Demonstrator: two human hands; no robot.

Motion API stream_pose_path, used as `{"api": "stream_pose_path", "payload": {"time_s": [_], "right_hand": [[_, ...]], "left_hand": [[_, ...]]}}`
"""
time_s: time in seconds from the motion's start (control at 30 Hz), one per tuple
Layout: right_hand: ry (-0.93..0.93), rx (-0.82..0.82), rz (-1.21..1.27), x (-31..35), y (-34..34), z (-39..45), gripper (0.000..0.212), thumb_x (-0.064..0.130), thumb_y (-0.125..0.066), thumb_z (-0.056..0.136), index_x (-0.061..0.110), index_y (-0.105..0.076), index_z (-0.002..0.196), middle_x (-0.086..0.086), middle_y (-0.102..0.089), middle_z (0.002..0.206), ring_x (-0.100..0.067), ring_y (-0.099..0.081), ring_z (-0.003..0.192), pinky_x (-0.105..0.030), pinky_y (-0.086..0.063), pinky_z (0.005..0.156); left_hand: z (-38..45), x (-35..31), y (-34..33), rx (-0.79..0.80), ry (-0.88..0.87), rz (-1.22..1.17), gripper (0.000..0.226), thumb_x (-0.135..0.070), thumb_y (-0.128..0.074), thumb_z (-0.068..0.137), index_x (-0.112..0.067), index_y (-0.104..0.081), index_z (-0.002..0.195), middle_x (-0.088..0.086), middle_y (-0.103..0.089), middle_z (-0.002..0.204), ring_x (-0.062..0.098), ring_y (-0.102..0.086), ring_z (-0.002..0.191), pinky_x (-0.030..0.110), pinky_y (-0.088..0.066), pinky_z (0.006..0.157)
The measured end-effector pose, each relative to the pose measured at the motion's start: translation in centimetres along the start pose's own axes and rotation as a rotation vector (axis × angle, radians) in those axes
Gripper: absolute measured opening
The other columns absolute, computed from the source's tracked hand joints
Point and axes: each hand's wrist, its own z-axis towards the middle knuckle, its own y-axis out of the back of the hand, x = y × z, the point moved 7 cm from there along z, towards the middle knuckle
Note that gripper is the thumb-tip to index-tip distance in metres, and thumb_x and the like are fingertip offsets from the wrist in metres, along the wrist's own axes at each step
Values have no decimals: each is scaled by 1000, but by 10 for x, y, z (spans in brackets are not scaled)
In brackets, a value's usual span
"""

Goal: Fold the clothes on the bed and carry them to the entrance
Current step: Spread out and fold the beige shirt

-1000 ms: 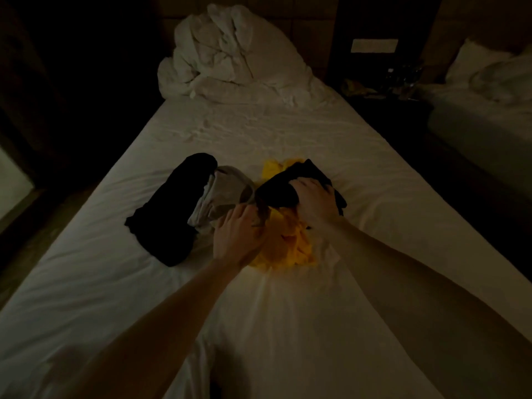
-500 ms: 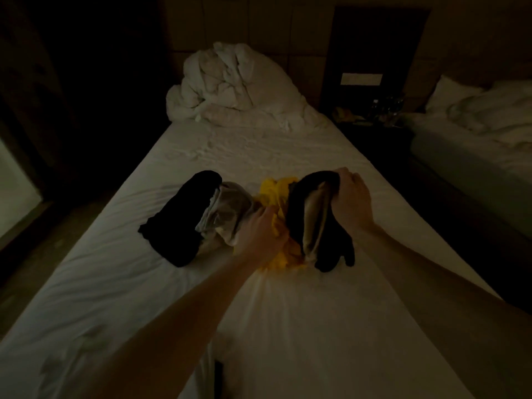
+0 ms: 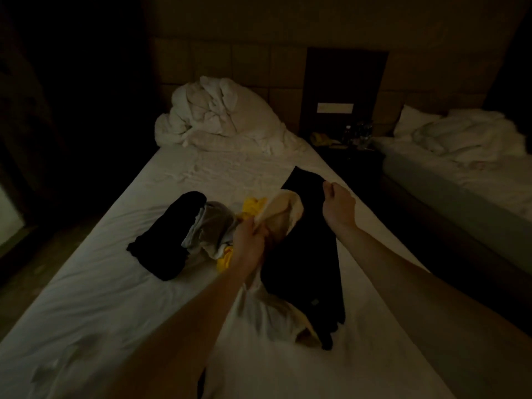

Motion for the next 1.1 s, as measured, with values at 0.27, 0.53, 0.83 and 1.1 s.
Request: {"api": "stream_pose_path", "payload": {"time_s": [0.27,0.53,0.83,1.1], "right_hand": [[-103,212,79,11,-43,32,42,13,-39,102,11,-41,145,-13,-45,145,-31,-44,132,-34,-37,105],[81,1000,26,14,-157,-96,78,19,-73,87,17,-27,150,-1,-47,140,-25,-48,128,-36,-43,104],[-16,903,361,57,-96,-130,42,38,-72,85,15,-65,120,-6,-70,113,-23,-67,103,-41,-56,90],[-453,860,867,88,-53,-152,23,23,-69,87,6,-69,103,-11,-69,101,-26,-65,96,-40,-54,90]], "left_hand": [[36,6,80,-205,52,-500,21,-14,-38,104,-6,-55,96,14,-54,84,19,-56,72,27,-49,63],[22,-27,103,-140,-13,-495,23,-21,-43,103,-15,-64,112,-1,-71,99,10,-70,86,26,-57,75],[-27,-25,170,-342,66,60,21,-25,-55,95,-12,-44,107,3,-53,93,27,-55,93,32,-38,65],[-85,-40,144,-161,-161,304,26,-40,-64,90,-24,-56,109,0,-57,109,11,-58,99,32,-49,80]]}}
